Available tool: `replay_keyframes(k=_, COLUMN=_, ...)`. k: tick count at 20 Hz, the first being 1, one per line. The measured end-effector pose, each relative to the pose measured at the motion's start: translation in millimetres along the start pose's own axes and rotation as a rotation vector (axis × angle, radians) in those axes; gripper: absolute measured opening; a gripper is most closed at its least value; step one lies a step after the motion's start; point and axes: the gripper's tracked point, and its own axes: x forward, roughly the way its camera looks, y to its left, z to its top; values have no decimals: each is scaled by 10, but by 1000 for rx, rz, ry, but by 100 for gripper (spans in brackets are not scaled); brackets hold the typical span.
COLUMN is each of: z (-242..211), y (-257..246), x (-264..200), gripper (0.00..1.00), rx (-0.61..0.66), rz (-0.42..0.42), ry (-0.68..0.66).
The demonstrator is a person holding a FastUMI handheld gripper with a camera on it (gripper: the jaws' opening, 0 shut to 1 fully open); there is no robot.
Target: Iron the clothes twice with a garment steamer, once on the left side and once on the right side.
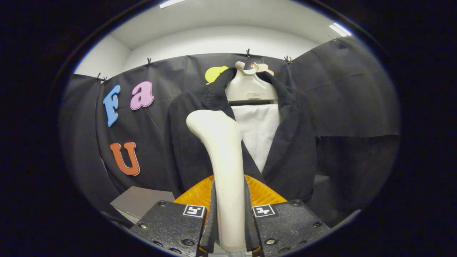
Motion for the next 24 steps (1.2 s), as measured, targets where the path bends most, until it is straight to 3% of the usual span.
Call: replay_keyframes(k=24, z=-1542, y=-317, x=-195, gripper=35, rx=-81, rz=-47, ry=168)
